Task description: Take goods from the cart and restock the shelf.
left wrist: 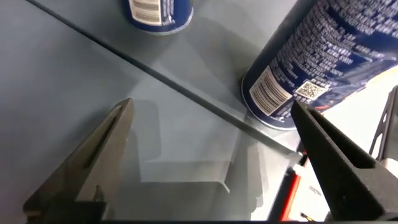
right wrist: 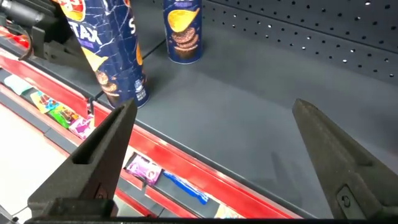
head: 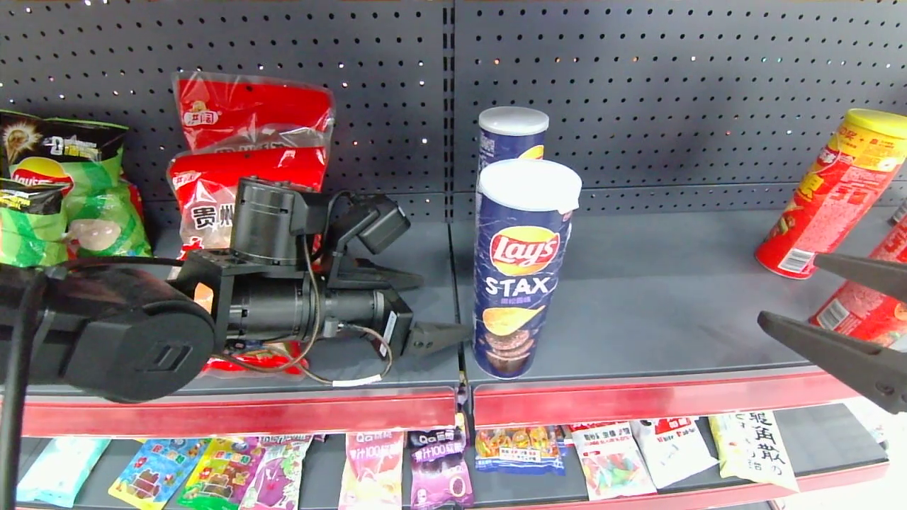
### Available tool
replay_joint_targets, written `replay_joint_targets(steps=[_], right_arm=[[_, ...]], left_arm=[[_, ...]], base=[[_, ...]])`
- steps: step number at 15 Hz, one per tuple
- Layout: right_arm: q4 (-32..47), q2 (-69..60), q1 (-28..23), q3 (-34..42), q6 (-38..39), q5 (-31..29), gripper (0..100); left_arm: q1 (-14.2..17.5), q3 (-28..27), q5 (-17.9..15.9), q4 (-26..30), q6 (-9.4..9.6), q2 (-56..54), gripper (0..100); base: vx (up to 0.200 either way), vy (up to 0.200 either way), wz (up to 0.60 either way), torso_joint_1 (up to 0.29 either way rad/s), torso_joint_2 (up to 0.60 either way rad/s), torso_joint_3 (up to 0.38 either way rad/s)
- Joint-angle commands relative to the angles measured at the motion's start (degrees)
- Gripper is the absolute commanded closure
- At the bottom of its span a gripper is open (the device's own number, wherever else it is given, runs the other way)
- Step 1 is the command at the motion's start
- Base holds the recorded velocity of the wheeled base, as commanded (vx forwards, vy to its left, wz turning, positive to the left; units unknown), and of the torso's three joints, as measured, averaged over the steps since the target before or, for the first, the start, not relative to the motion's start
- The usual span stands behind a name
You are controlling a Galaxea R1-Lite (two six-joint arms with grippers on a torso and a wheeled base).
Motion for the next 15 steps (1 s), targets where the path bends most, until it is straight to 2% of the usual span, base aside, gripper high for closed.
replay_joint_targets(steps=[1, 9, 15], right_arm=[[-0.04, 0.06, -0.08, 0.0, -0.01, 0.01, 0], [-0.04, -0.29, -0.17, 0.0, -0.01, 0.01, 0], [0.05, -0.21, -0.17, 0.79, -0.01, 0.01, 0]], left_arm=[[-0.31, -0.33, -0.03, 0.0, -0.01, 0.36, 0], [-1.54, -0.33, 0.06, 0.0, -0.01, 0.8, 0], [-1.1, 1.08, 0.32, 0.0, -0.19, -0.7, 0]], base=[[0.0, 0.0, 0.0, 0.0, 0.0, 0.0], [0.0, 0.0, 0.0, 0.0, 0.0, 0.0], [0.0, 0.0, 0.0, 0.0, 0.0, 0.0]])
